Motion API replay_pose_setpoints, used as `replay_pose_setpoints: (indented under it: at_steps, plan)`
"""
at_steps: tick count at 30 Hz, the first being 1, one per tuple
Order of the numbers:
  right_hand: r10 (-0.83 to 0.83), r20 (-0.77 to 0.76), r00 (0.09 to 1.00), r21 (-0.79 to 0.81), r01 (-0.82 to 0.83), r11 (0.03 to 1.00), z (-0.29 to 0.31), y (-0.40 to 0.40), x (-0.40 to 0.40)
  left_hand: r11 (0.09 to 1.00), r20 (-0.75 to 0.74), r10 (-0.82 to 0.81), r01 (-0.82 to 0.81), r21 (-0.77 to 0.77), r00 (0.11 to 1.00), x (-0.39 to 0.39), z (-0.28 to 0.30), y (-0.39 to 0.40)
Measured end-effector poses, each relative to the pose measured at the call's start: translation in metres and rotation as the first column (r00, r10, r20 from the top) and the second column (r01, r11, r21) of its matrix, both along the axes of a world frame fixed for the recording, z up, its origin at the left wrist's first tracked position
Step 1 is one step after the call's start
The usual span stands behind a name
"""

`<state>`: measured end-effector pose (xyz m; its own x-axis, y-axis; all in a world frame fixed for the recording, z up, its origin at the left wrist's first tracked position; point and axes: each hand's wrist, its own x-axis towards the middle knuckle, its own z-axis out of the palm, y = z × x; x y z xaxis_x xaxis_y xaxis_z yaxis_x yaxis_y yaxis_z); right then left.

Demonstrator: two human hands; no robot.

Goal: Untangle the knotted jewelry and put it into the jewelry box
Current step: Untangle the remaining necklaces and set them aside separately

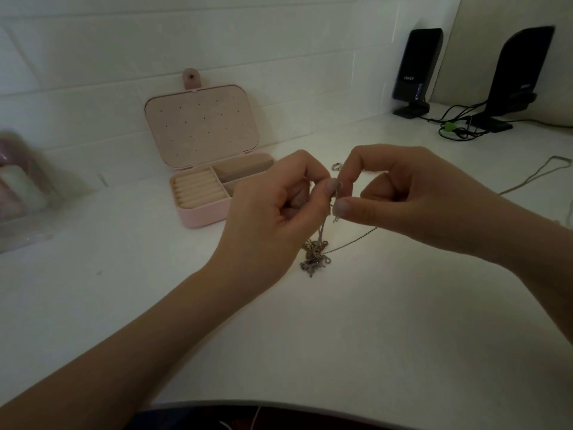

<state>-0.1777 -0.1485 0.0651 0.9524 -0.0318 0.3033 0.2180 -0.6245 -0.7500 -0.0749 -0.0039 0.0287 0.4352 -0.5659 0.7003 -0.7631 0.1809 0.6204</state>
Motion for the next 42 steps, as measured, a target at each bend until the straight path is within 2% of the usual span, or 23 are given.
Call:
replay_pose_setpoints:
  at_steps: [6, 15, 22, 25, 28, 32, 34, 39, 42]
  plan:
    - [-0.026, 0.050, 0.998, -0.047, 0.029, 0.998, -0.001, 0.000, 0.001, 0.999, 0.111, 0.035, -0.037, 0.010, 0.993, -0.001, -0.001, 0.000]
    - [-0.001, 0.032, 1.000, -0.013, 0.001, 1.000, 0.001, -0.001, -0.001, 0.995, 0.188, 0.086, -0.092, 0.026, 0.978, -0.001, -0.001, 0.002]
    - [-0.002, 0.030, 1.000, 0.036, 0.001, 0.999, -0.001, -0.002, 0.001, 0.991, 0.234, 0.114, -0.126, 0.036, 0.966, -0.003, 0.003, 0.006]
    - [0.011, 0.005, 1.000, 0.052, -0.012, 0.999, -0.002, -0.004, 0.001, 0.994, 0.197, 0.100, -0.108, 0.028, 0.975, -0.002, 0.003, 0.006]
    - [0.032, -0.002, 0.999, 0.081, -0.032, 0.996, -0.003, -0.007, 0.003, 0.997, 0.106, 0.054, -0.060, 0.054, 0.993, -0.001, 0.003, 0.004]
    - [-0.004, -0.013, 1.000, 0.044, 0.005, 0.999, -0.004, -0.010, 0.006, 0.993, -0.201, -0.060, 0.080, 0.091, 0.978, -0.001, 0.003, 0.000]
    - [-0.030, -0.032, 0.999, 0.034, 0.031, 0.999, -0.004, -0.015, 0.006, 0.988, -0.329, -0.056, 0.099, 0.116, 0.943, 0.000, 0.003, -0.002]
    - [-0.091, -0.051, 0.995, -0.020, 0.090, 0.996, -0.007, -0.029, 0.009, 0.933, -0.543, 0.006, 0.190, 0.305, 0.840, 0.006, 0.007, -0.004]
    - [-0.076, -0.058, 0.995, -0.043, 0.074, 0.996, -0.009, -0.030, 0.009, 0.928, -0.695, -0.047, 0.289, 0.236, 0.718, 0.010, 0.009, -0.003]
